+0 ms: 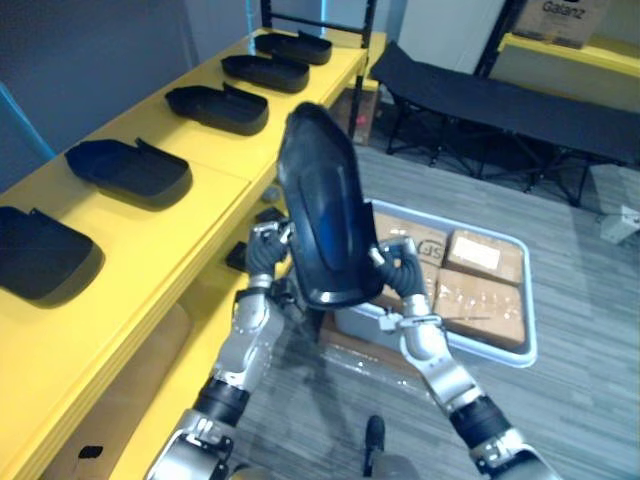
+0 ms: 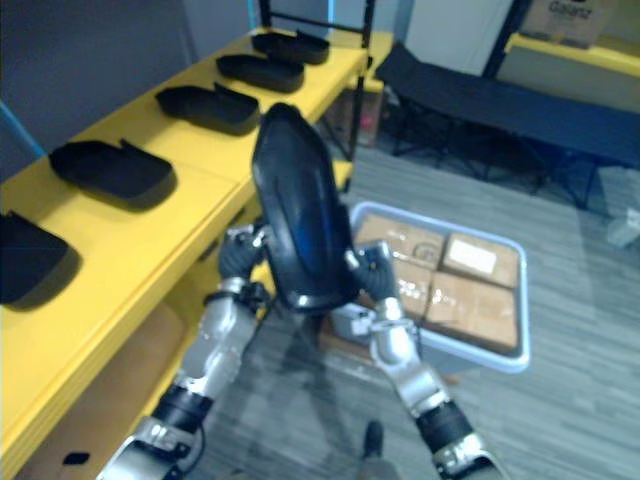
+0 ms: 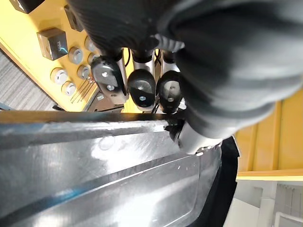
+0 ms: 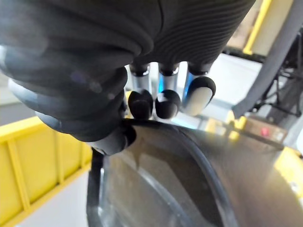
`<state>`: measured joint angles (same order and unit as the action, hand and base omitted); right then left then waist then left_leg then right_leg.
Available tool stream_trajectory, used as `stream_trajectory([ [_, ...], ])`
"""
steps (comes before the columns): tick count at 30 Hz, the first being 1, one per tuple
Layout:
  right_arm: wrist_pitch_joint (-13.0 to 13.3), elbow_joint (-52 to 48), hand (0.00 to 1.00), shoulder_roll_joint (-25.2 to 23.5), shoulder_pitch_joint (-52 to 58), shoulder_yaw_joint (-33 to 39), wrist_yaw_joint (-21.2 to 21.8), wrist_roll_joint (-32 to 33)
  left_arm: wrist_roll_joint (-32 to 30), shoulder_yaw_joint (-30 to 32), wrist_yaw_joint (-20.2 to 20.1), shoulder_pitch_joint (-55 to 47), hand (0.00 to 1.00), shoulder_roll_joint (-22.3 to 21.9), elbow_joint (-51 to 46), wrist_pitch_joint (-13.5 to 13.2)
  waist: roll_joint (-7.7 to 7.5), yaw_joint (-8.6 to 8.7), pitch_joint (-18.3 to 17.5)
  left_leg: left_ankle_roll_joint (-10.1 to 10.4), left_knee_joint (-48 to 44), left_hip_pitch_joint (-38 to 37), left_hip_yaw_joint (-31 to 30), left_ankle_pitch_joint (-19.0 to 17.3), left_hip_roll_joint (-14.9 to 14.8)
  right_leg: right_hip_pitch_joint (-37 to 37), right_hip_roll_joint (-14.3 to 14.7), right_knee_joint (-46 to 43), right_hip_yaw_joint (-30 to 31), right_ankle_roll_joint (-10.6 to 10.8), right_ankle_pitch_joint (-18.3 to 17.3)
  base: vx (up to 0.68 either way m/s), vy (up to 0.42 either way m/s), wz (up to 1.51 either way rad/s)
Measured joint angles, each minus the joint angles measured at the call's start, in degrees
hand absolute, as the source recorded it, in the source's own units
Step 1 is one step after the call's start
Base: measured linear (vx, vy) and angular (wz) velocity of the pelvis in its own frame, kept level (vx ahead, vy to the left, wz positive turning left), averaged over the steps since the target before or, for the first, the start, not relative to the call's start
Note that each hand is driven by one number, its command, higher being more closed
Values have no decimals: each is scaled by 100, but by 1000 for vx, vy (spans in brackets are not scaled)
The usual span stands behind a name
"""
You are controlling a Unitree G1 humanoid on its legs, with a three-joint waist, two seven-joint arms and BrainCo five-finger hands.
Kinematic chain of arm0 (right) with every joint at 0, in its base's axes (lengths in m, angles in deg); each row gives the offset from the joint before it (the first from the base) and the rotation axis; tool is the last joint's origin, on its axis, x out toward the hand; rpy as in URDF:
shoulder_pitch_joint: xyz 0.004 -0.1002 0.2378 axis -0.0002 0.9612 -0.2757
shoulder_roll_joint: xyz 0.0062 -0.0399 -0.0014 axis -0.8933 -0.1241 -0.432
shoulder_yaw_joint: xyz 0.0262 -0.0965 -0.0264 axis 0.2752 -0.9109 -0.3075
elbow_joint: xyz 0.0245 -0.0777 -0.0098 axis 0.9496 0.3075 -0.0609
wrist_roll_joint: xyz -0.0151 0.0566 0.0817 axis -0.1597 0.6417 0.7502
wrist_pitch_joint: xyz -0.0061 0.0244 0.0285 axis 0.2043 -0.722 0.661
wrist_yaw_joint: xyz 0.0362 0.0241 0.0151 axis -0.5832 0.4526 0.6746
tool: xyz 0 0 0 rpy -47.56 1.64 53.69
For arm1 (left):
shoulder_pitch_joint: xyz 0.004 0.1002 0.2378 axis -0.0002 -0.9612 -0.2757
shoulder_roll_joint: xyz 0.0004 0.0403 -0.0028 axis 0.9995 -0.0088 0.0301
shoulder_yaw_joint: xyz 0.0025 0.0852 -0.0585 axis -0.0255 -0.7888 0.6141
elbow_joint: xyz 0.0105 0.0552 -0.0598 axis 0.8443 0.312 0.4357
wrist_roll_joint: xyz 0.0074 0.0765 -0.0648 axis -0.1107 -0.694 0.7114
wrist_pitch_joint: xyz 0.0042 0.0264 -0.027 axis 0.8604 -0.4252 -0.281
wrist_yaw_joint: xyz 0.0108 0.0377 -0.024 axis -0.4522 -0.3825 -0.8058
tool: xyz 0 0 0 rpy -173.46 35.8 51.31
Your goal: Walk over and take plastic housings, then place them on the shelf
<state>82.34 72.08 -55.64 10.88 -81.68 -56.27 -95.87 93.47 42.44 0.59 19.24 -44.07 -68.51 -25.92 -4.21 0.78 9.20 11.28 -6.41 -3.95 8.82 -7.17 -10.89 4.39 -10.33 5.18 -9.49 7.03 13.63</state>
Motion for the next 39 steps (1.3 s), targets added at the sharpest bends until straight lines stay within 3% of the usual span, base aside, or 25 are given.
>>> stream_trajectory([
  [7, 0, -126, 100, 1, 17, -8, -84, 0, -136, -2, 21, 25, 100, 23, -128, -20, 2, 10, 0, 1, 0, 1, 26, 0, 1, 25, 1, 0, 28, -9, -2, 0, 0, 0],
  [11, 1, -205, 100, -9, 17, -43, -136, 2, -986, -32, 470, 144, 100, 57, -443, -7, 14, 12, 3, 2, 0, 1, 44, -1, 2, 39, 1, 0, 41, -14, -2, -1, 0, -1],
  [14, 15, -385, 100, -36, 16, -43, -241, 1, -1246, -27, 611, 203, 100, 81, -670, -8, 70, 15, -22, 6, 3, 0, 49, -5, 3, 44, 1, 1, 43, -18, -5, 0, 0, 0],
  [15, 34, -385, 0, -46, 16, -44, -252, 1, -1257, -26, 614, 205, 100, 83, -703, -10, 84, 16, -29, 7, 3, 0, 50, -5, 3, 46, 1, 1, 43, -19, -6, 0, 0, 0],
  [20, 111, -384, 0, -50, 18, -234, -256, -1, -1452, 7, 679, 209, 100, 269, -850, -14, 136, 26, -57, 7, 0, -2, 52, -6, 3, 48, 1, 1, 41, -28, -12, 0, 0, 0],
  [26, 191, -386, 0, -35, 27, -610, -252, 1, -2392, 33, 1190, 210, 100, 362, -1180, 103, 138, 17, -57, 7, 2, 0, 33, -6, 8, 37, -6, 1, 13, -62, -37, 0, 0, 0],
  [32, 188, -386, 0, -35, 30, -779, -246, 3, -2831, 28, 1634, 210, 100, 344, -1206, 351, 141, 20, -55, 7, 5, 2, 29, -6, 10, 38, -6, 1, 6, -65, -41, 0, 0, 0],
  [39, 186, -396, 0, -51, 44, -830, -162, 1, -3393, 17, 2067, 196, 100, 246, -1203, 451, 149, 18, -50, 9, 5, 3, 25, -8, 12, 38, -7, 1, 3, -65, -45, 0, 0, 0],
])
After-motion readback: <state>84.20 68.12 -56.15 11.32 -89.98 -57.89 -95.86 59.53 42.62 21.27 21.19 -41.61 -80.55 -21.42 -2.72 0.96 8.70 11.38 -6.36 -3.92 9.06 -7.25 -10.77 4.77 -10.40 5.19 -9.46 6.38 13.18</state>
